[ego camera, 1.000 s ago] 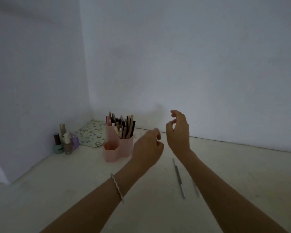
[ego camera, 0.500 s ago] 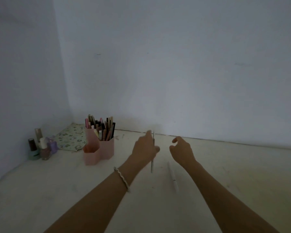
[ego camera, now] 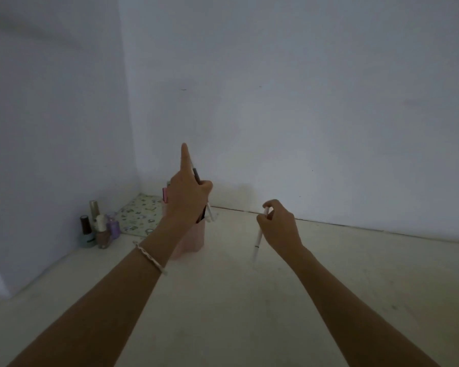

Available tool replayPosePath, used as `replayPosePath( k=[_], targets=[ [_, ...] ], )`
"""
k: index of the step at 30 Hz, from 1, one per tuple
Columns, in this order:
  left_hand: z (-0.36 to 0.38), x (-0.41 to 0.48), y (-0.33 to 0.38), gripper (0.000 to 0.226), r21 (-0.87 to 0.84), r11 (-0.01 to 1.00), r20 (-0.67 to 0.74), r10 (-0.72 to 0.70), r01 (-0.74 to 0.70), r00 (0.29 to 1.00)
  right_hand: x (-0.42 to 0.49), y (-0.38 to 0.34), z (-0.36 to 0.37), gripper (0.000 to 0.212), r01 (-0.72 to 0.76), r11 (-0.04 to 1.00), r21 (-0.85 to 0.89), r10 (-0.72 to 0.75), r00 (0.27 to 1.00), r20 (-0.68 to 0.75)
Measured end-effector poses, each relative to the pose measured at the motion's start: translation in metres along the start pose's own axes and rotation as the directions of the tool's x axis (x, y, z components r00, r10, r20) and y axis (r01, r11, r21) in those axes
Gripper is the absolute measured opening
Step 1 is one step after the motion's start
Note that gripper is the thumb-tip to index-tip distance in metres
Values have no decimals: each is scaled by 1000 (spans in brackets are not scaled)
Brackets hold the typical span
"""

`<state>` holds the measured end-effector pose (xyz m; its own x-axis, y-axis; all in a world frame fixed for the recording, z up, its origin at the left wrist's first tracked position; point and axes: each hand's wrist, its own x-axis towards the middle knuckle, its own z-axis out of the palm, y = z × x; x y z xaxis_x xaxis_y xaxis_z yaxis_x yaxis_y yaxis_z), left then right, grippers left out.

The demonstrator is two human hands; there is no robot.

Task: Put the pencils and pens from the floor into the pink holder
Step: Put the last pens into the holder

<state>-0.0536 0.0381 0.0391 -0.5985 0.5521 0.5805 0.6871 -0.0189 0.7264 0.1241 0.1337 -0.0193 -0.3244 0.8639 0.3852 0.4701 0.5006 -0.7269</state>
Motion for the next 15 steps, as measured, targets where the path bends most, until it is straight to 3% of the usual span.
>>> replayPosePath(
  k=[4, 8, 10, 12, 15],
  targets=[
    [-18, 20, -20, 90, -60, 998, -48, -7, 4, 999, 4, -21, 7, 21, 146, 966, 216, -126, 987, -103],
    [-15, 20, -35, 87, -121, 990, -138, 58, -75, 989, 2, -29, 16, 25, 240, 929, 281, -198, 966, -167],
    [-12, 16, -41, 86, -43, 984, -134, 166, -173, 977, 2, -30, 19, 28, 274, 915, 297, -218, 954, -207],
    [-7, 8, -47, 80, 75, 965, -44, 255, -251, 966, 1, -31, 21, 30, 290, 901, 321, -220, 946, -238],
    [-3, -5, -55, 39, 337, 862, 60, 381, -378, 923, 0, -34, 25, 32, 324, 883, 339, -233, 931, -282]
  ],
)
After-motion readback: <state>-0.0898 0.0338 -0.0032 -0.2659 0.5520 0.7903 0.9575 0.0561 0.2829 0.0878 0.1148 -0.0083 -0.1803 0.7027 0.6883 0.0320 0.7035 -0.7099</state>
